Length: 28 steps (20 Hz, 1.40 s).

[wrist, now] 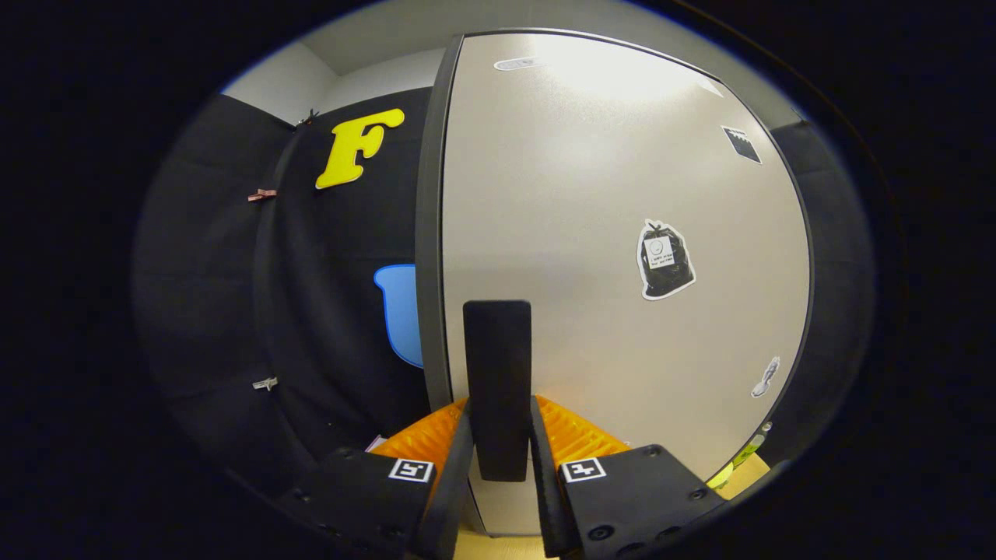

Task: Open the shoe cabinet door, grab the shoes and put them into the shoe cabinet, then close the shoe cabinet door.

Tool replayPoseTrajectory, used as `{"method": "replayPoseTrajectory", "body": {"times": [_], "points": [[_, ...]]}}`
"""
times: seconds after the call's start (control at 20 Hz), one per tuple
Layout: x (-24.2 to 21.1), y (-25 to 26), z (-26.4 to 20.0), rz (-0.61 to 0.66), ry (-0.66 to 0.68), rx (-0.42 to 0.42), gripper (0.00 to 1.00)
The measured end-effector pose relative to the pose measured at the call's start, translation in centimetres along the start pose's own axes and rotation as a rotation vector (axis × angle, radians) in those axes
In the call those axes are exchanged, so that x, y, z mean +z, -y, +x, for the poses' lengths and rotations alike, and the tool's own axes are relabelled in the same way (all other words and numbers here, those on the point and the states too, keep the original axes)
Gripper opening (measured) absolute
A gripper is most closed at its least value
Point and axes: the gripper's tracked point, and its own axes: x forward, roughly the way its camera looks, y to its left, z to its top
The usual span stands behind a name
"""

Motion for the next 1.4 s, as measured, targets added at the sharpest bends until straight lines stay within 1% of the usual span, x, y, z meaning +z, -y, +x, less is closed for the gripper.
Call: {"method": "replayPoseTrajectory", "body": {"times": [0.05,0.1,0.15,0.2,0.25,0.4,0.55,0.8,1.05,1.25,1.4], "points": [[-0.1,-0.1,0.3,0.001,0.002,0.002,0.45],[0.1,-0.2,-0.1,-0.001,0.004,0.003,0.39],[0.0,-0.2,0.1,-0.001,0.005,0.003,0.36],[0.0,-0.2,0.0,0.001,0.004,0.000,0.36],[-0.1,-0.2,0.0,-0.005,-0.003,-0.002,0.28],[-0.3,-0.2,-0.4,-0.010,-0.029,0.006,0.28],[-0.2,-0.3,-1.9,-0.008,-0.032,0.023,0.29],[-0.3,0.6,-7.4,-0.008,-0.046,0.076,0.28],[-0.2,3.0,-13.1,0.009,-0.076,0.126,0.28],[-0.2,5.1,-16.7,0.015,-0.094,0.141,0.28],[-0.1,6.8,-18.6,0.014,-0.100,0.136,0.28]]}}
